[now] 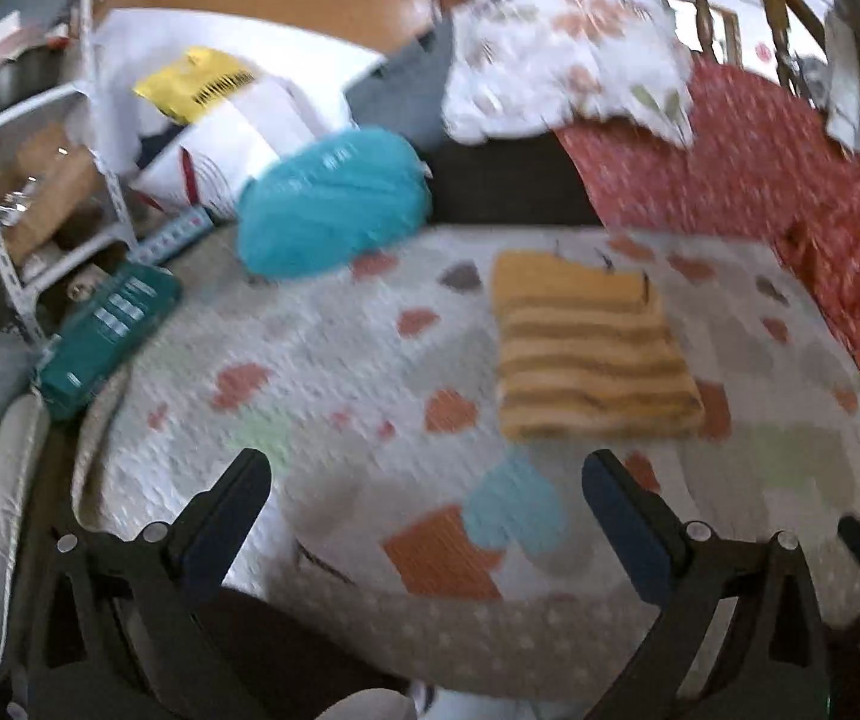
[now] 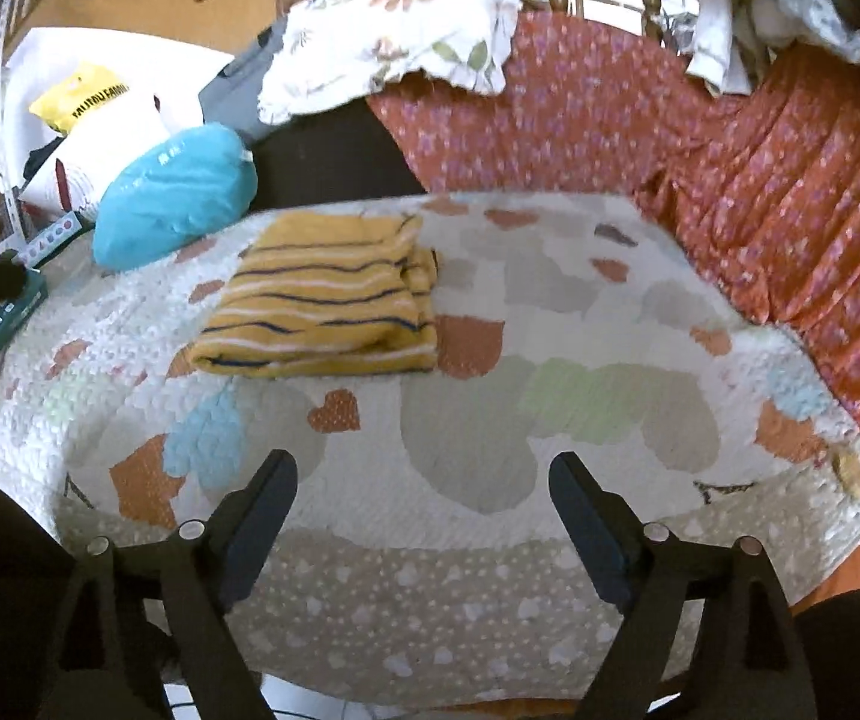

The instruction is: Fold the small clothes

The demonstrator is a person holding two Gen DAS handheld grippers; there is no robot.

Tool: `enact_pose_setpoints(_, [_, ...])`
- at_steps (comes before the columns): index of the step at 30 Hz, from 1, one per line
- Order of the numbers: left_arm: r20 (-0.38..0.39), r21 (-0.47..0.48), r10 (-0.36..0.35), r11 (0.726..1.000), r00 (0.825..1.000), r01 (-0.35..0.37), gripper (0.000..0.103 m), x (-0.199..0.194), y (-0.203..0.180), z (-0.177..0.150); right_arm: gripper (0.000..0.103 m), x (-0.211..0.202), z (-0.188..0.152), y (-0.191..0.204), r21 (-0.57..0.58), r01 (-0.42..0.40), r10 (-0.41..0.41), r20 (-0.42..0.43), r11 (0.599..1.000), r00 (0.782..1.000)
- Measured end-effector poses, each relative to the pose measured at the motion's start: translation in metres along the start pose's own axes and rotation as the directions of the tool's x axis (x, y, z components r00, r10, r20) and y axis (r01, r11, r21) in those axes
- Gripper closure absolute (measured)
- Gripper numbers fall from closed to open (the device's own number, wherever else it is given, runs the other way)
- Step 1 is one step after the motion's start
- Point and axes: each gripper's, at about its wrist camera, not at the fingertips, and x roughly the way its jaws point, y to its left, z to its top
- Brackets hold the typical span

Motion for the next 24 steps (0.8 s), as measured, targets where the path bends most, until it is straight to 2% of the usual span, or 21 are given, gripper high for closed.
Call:
enact_pose_setpoints(4, [-0.116,0.034,-0.038,0.999,0.993,0.042,0.000,0.021,-0.020,-0.021,0.013,0.003,-0.001,-0.012,0.012,0.013,-0.013,0.007,1.000,1.000])
enact_pose_setpoints(8, [-0.186,0.042,-0.065,0.996,0.980,0.074,0.000,0.034,-0.031,-0.035,0.013,0.018,-0.006,-0.023,0.046,0.026,-0.023,-0.053,0.999,0.998])
enact_pose_setpoints(11, [-0.207,0.060,-0.071,0.995,0.976,0.085,0.000,0.040,-0.035,-0.042,0.013,0.025,-0.008,-0.025,0.061,0.018,-0.014,-0.074,0.998,0.997])
enact_pose_setpoints(20, [-0.272,0.044,-0.119,0.990,0.955,0.136,0.000,0.060,-0.030,-0.057,0.013,0.036,-0.016,-0.007,-0.031,0.016,-0.020,-0.104,0.999,0.994])
enact_pose_setpoints(24, [-0.261,0.082,-0.109,0.988,0.959,0.134,0.000,0.069,-0.029,-0.066,0.013,0.042,-0.020,-0.006,-0.036,0.028,-0.032,-0.125,0.999,0.992])
